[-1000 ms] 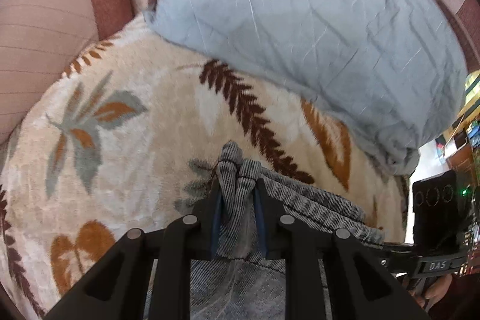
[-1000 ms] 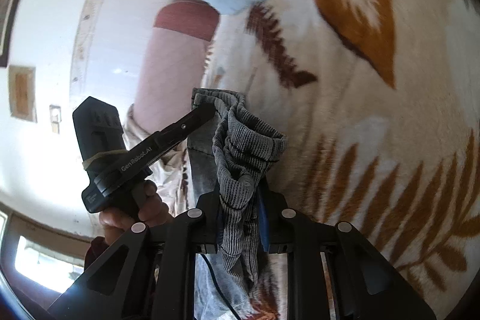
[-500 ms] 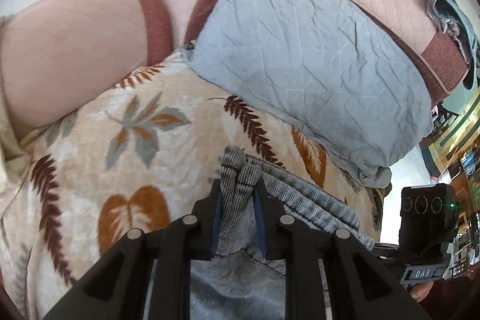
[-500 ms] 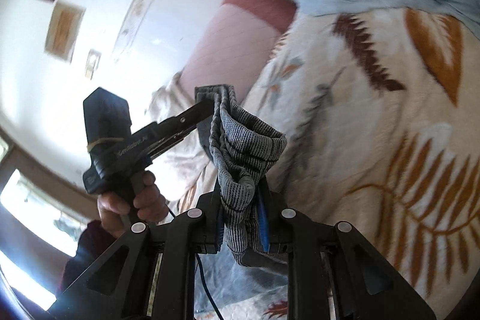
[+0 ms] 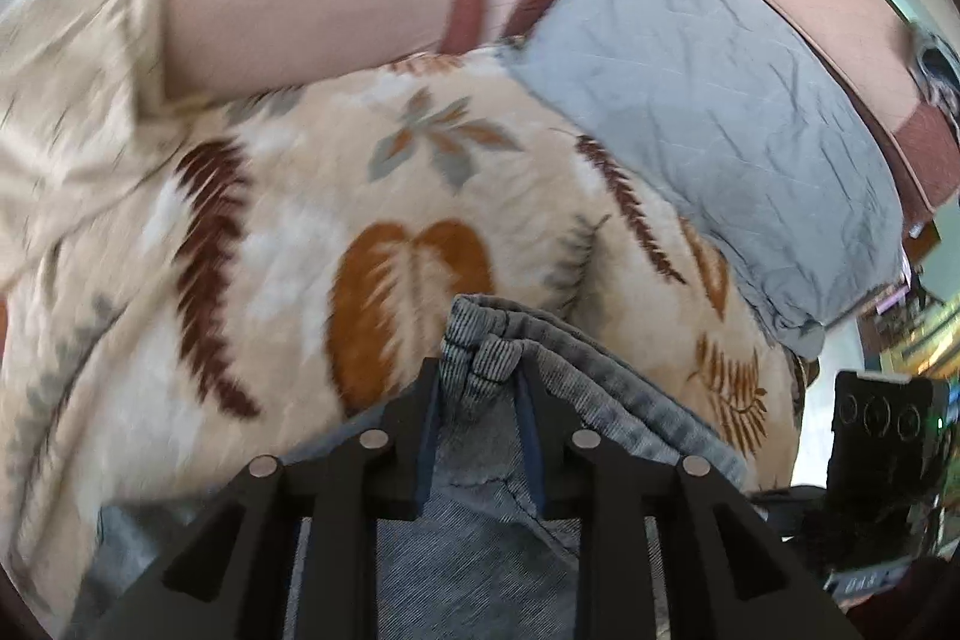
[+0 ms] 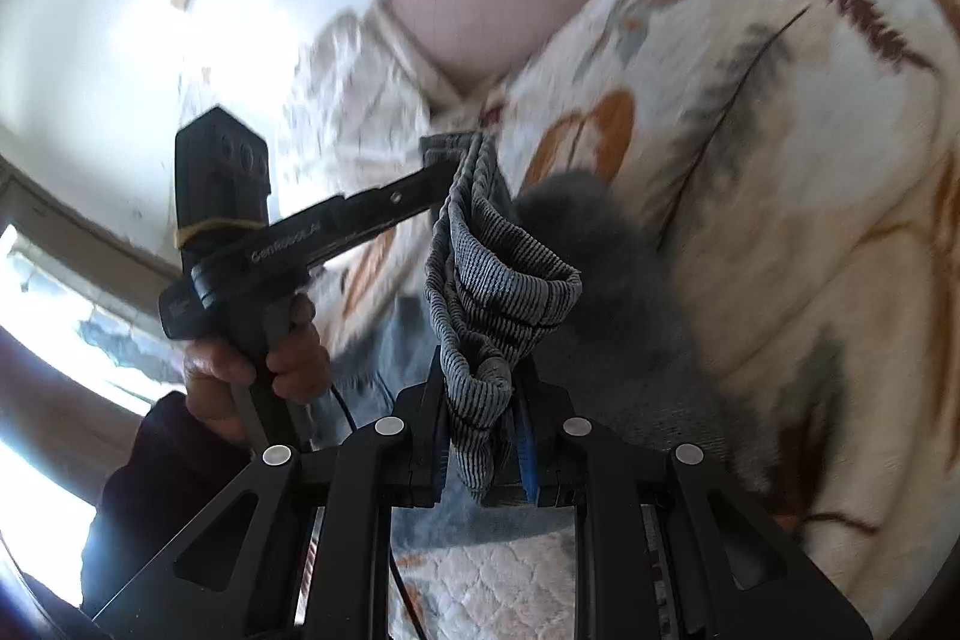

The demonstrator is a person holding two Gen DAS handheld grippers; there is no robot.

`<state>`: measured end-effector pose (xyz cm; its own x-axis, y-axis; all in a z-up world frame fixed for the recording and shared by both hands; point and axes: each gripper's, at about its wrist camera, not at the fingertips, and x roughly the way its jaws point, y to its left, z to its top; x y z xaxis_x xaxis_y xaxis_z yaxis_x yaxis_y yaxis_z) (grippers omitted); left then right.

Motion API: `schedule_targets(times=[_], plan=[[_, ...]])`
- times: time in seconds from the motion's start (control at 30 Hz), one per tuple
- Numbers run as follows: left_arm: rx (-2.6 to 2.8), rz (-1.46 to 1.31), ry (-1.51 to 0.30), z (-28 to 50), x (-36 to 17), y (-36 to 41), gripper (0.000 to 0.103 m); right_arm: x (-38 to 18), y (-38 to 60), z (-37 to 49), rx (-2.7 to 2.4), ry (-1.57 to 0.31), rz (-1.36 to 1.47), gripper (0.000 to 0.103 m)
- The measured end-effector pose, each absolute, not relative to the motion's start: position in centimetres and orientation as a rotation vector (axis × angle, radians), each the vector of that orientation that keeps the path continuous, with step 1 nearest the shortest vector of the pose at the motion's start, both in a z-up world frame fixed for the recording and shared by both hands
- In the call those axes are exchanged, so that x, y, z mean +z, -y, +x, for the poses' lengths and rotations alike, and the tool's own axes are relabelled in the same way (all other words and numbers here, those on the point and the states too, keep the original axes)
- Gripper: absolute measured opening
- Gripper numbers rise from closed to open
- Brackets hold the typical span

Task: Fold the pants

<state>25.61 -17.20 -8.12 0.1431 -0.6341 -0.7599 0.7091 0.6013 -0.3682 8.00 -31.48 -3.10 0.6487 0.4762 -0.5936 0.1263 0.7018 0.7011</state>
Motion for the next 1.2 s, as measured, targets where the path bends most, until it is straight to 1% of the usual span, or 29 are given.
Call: schedule_targets(times=[0.13,0.17,0.23,0.27,0.33,0.57,0.77,0.8,0.87,1.03,1.2], plan=[[-0.913,0.055,-1.071,25.8,-9.1,14.4,0.030,-4.5,29.0,8.7,0.294,-0.948,0.776,0.022],[-0.896,0.050,-1.072,26.0,-9.2,13.9,0.030,-4.9,28.5,8.9,0.309,-0.973,0.774,0.031],[-0.863,0.022,-1.082,26.4,-9.3,12.4,0.032,-5.7,27.7,9.1,0.355,-1.022,0.811,0.040],[-0.842,0.015,-1.082,26.5,-9.3,11.6,0.032,-5.7,27.3,9.2,0.374,-1.032,0.816,0.046],[-0.804,0.008,-1.083,26.7,-9.2,10.1,0.032,-5.6,26.7,9.2,0.397,-1.038,0.799,0.053],[-0.755,-0.011,-1.078,25.5,-8.1,6.3,0.032,-4.7,27.0,9.0,0.464,-1.009,0.816,0.054],[-0.763,0.015,-1.060,21.6,-7.4,7.2,0.032,-4.8,29.8,8.4,0.380,-0.959,0.904,0.054],[-0.759,0.019,-1.057,20.9,-7.4,7.7,0.033,-4.8,30.1,8.2,0.374,-0.956,0.917,0.054],[-0.748,0.036,-1.050,19.4,-7.6,8.6,0.045,-4.9,30.5,8.2,0.341,-0.953,0.924,0.054],[-0.751,0.099,-1.056,16.1,-8.8,11.2,0.046,-5.9,32.5,8.6,0.282,-0.938,1.000,0.054],[-0.768,0.212,-1.152,13.7,-11.5,12.6,0.046,-7.0,34.5,8.7,0.219,-0.935,1.075,0.055]])
